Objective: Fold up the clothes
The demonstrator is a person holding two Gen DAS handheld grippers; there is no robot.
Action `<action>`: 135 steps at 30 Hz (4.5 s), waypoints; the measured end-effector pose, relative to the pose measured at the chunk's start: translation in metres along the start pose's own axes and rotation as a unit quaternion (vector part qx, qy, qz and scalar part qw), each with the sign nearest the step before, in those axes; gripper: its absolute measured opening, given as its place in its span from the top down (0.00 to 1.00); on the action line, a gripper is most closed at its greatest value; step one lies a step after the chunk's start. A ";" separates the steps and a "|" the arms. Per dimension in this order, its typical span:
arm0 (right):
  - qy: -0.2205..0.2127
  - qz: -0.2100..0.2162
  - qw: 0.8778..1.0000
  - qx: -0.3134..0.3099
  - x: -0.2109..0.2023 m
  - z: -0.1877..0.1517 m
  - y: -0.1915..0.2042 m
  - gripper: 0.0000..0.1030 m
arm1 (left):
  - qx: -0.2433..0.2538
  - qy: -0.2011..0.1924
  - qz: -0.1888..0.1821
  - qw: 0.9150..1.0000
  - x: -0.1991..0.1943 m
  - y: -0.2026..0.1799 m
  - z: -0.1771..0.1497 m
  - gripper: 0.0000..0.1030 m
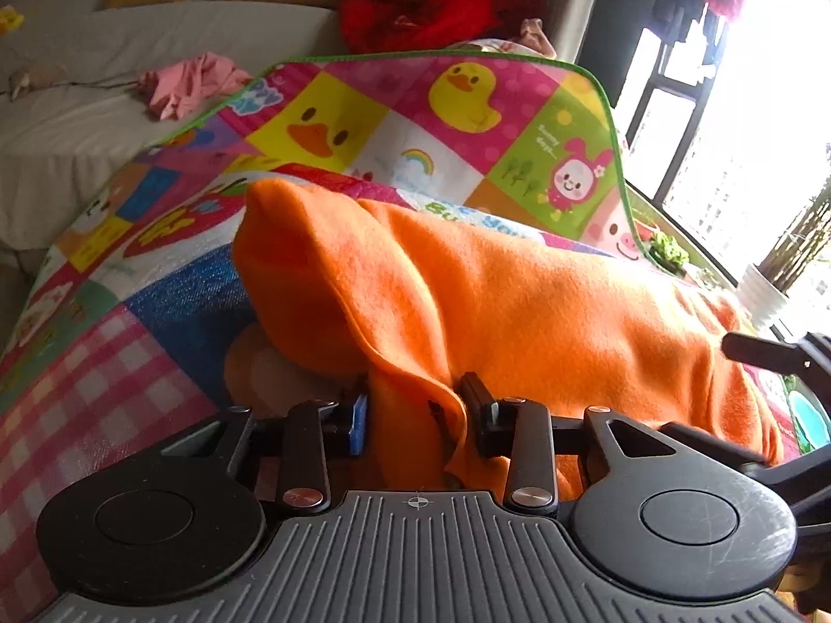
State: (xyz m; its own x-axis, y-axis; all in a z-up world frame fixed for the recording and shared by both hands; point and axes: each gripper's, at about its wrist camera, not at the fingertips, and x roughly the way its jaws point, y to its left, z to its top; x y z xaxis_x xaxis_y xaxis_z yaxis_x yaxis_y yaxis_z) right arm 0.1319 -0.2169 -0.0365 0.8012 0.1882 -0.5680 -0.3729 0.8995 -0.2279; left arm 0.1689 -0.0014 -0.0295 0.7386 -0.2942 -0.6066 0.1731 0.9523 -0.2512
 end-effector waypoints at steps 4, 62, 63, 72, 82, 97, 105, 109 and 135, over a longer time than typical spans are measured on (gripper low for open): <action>0.012 0.027 0.999 0.011 0.008 -0.002 0.000 0.05 | 0.003 0.015 -0.019 1.000 -0.005 0.001 -0.007 0.61; -0.038 0.085 0.995 -0.047 -0.018 0.017 0.076 0.63 | -0.151 0.047 -0.105 0.982 -0.025 0.028 0.012 0.12; -0.043 0.080 0.994 -0.063 -0.019 0.014 0.081 0.63 | -0.153 0.059 -0.106 0.981 -0.019 0.025 0.008 0.12; -0.054 0.071 0.990 -0.105 -0.020 0.007 0.092 0.63 | -0.145 0.071 -0.102 0.982 -0.001 0.019 -0.005 0.58; -0.102 -0.011 0.958 -0.268 -0.013 -0.006 0.136 0.36 | -0.163 0.053 -0.109 0.979 -0.014 0.034 0.000 0.71; -0.043 0.018 0.989 -0.142 0.025 0.037 0.134 0.79 | -0.180 -0.036 -0.083 0.979 -0.063 0.077 0.015 0.48; -0.051 0.166 0.973 0.150 0.004 0.078 0.041 0.84 | -0.144 -0.108 -0.085 0.980 -0.097 0.060 0.044 0.10; -0.069 0.176 0.937 0.294 -0.008 0.048 -0.028 0.84 | -0.108 -0.085 -0.097 0.986 -0.079 0.029 0.051 0.09; -0.007 -0.134 0.972 0.192 -0.017 -0.044 -0.120 0.38 | -0.003 0.061 -0.115 0.992 0.017 -0.070 0.024 0.06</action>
State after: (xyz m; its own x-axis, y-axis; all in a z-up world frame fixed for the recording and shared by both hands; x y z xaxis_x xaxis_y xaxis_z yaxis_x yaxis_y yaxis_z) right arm 0.1423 -0.3451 -0.0349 0.8532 -0.0694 -0.5170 0.0499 0.9974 -0.0515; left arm 0.1851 -0.0708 -0.0039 0.5964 -0.5110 -0.6190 0.3236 0.8588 -0.3972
